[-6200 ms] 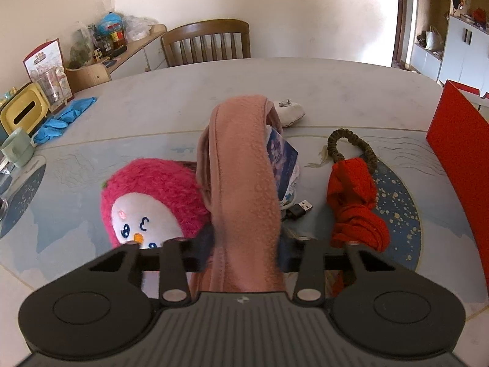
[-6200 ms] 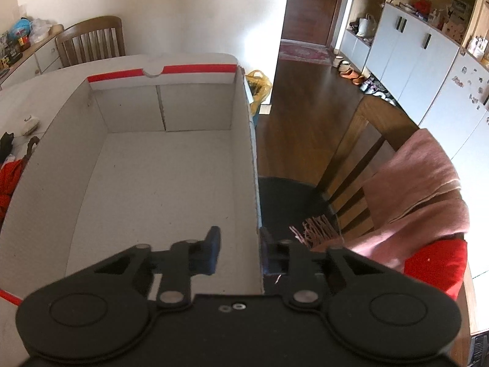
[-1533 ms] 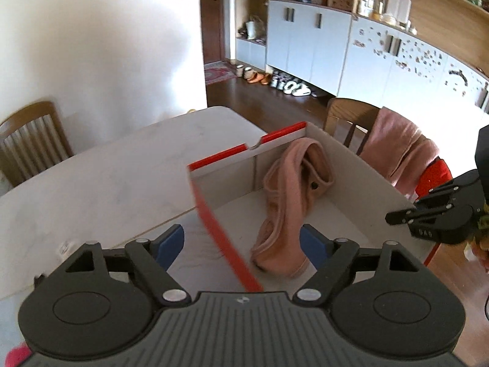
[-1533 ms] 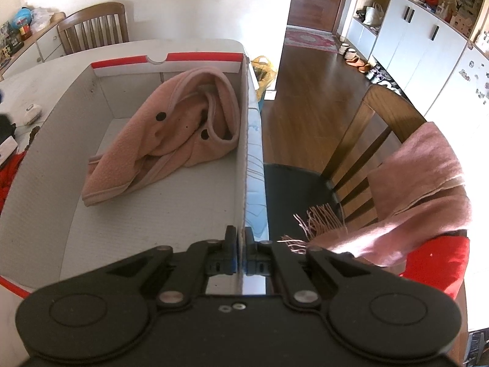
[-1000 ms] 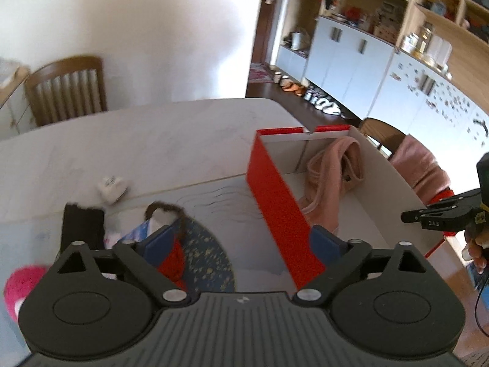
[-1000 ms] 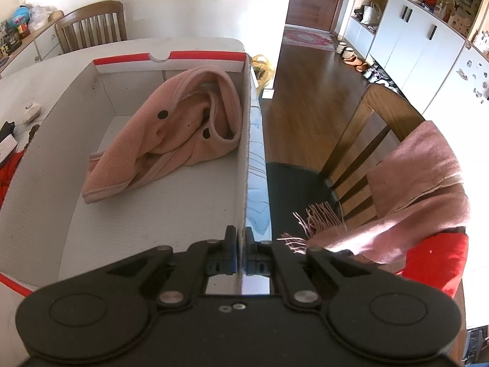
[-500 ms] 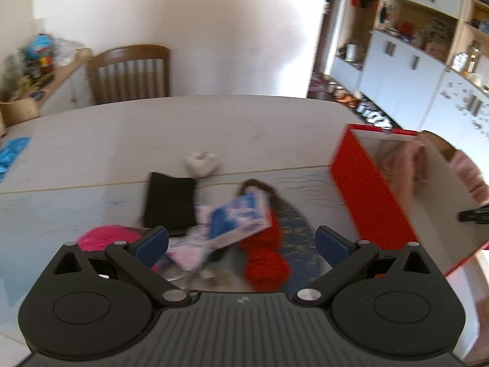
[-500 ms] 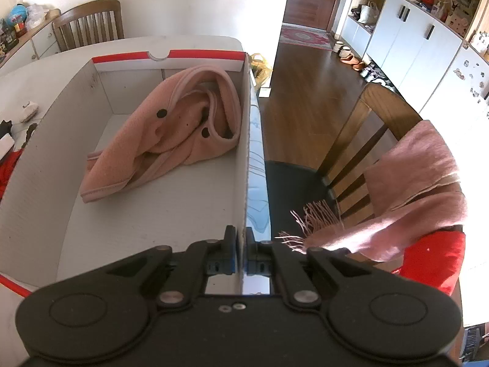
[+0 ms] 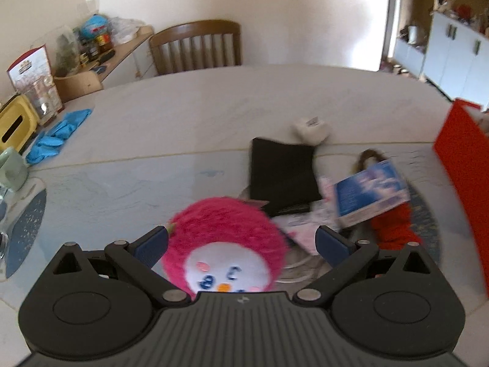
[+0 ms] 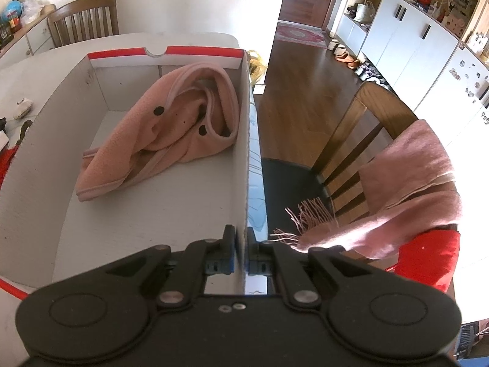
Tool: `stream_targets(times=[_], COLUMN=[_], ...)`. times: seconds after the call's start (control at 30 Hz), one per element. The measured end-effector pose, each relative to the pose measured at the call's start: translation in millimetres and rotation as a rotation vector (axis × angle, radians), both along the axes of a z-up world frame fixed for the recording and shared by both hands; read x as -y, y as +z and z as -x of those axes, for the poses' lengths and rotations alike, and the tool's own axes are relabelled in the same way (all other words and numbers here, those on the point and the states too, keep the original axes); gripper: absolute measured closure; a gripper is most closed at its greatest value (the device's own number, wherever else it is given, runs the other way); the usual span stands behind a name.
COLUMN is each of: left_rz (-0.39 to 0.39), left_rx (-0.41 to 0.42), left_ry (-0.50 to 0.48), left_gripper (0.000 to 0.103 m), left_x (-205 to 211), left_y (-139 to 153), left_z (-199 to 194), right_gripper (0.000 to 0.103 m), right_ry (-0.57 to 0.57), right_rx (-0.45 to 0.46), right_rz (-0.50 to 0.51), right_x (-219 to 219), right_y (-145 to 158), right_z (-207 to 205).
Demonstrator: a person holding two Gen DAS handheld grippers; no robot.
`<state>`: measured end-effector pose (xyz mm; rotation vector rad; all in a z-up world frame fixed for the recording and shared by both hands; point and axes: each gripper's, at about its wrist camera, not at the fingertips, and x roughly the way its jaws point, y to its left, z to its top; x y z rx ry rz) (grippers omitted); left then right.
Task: Organize objects
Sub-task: 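Grasp the pink fluffy plush toy with the left gripper, then carry the pink plush toy into the box and release it beside the scarf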
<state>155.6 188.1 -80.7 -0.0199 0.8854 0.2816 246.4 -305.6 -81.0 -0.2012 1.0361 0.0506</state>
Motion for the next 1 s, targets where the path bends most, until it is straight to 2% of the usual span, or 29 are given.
stream_targets(times=[0.33, 0.73, 0.77, 0.87, 1.0], left_rz=[-0.044, -0.024, -0.023, -0.011, -0.010], left_rx=[-0.064, -0.062, -0.058, -0.055, -0.052], left_ry=[0.030, 0.042, 0.041, 0.037, 0.033], left_gripper=[0.000, 0.001, 0.007, 0.015, 0.018], left_x=[-15.8, -18.0, -18.5, -19.2, -17.7], left_y=[-33.2, -33.8, -32.4, -27.7, -18.9], left_z=[-17.0, -16.9, -16.1, -13.2, -8.3], right_gripper=[0.097, 0.097, 0.097, 0.097, 0.097], right_ry=[-0.004, -0.001, 0.000, 0.002, 0.001], right_rx=[-0.006, -0.006, -0.006, -0.005, -0.002], right_rz=[0.017, 0.016, 0.015, 0.013, 0.007], right_x=[-2.2, -1.8, -1.5, -1.4, -0.6], right_y=[0.0, -0.8, -0.9, -0.9, -0.1], right_z=[-0.8, -1.4, -1.5, -1.1, -0.7])
